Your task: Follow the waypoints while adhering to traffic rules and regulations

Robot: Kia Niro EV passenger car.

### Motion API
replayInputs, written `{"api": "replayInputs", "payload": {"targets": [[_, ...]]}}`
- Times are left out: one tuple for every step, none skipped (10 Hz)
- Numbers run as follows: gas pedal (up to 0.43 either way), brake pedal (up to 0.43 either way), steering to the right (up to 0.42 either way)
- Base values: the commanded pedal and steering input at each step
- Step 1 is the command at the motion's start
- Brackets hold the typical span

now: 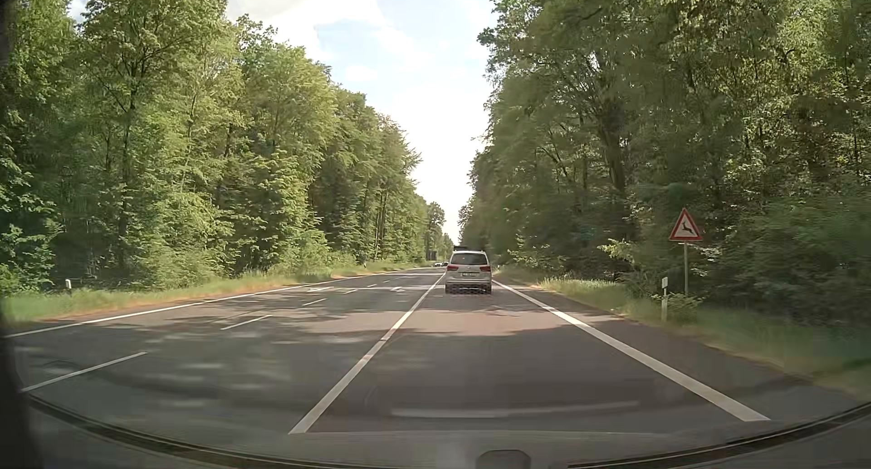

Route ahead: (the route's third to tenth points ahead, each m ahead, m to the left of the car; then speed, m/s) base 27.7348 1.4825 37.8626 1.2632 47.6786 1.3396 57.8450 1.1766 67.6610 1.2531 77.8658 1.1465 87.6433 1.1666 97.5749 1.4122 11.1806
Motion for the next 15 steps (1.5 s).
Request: {"api": "replayInputs", "payload": {"targets": [[0.138, 0.037, -0.003], [0.138, 0.037, -0.003], [0.138, 0.037, -0.003], [0.138, 0.037, -0.001], [0.150, 0.037, 0.000], [0.150, 0.030, 0.000], [0.150, 0.037, 0.000], [0.150, 0.037, 0.000], [0.157, 0.030, 0.000], [0.157, 0.037, 0.000], [0.157, 0.037, 0.000], [0.157, 0.037, -0.002], [0.157, 0.037, -0.003], [0.157, 0.037, -0.003], [0.157, 0.037, -0.003]]}}
